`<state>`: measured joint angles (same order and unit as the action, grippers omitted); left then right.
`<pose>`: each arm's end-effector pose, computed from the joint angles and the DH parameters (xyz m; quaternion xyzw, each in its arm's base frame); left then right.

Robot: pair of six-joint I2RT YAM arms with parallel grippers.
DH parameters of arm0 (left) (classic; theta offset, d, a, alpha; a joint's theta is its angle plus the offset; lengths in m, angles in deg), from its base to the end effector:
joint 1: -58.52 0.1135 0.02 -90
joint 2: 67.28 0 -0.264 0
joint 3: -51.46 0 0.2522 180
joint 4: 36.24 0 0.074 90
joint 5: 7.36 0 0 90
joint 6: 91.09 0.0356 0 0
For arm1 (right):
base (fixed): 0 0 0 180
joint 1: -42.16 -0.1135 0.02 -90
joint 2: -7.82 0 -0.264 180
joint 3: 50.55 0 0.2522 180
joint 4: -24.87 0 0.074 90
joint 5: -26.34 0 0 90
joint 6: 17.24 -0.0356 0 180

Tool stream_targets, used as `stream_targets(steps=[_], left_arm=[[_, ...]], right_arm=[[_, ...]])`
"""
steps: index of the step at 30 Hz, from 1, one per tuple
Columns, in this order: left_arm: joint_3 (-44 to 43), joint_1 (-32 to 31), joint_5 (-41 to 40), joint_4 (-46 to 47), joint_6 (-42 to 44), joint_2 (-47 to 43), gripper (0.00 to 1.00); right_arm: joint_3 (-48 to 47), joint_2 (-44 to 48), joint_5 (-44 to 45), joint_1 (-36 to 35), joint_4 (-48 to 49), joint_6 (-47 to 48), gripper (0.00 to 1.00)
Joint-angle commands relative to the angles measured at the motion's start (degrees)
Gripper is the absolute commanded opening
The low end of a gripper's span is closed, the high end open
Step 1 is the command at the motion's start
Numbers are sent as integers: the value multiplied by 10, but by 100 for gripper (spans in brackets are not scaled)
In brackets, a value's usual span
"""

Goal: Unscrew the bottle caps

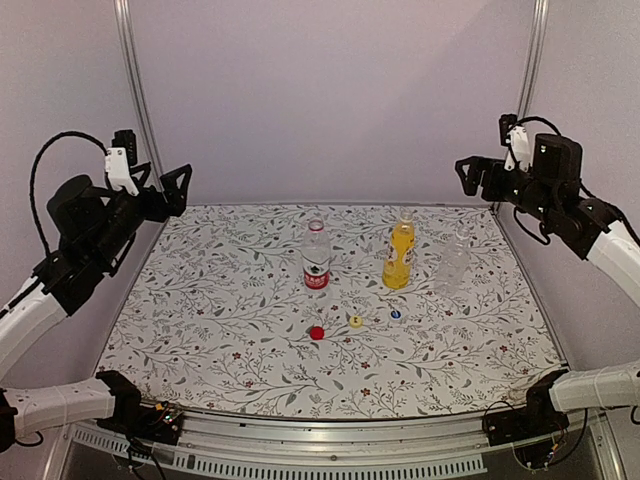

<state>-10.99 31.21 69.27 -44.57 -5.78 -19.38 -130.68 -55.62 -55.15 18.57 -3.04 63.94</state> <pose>0.1771 -0.0822 0.3845 0.0451 0.6673 -0.1291 0.7321 0.2318 0.0955 0.4008 -0.0524 0.7704 0.1215 0.6237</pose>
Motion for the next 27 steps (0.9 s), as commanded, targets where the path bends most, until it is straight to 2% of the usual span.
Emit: stream_targets(steps=[1,14,27], left_arm=[[33,6,5,17,31,-17,100],[71,7,1,34,40,-14,100],[72,6,0,25,43,-23,100]], right_arm=[[22,21,-1,1,0,12,99],[50,61,-15,1,13,41,99],[53,59,-26,1,12,43,99]])
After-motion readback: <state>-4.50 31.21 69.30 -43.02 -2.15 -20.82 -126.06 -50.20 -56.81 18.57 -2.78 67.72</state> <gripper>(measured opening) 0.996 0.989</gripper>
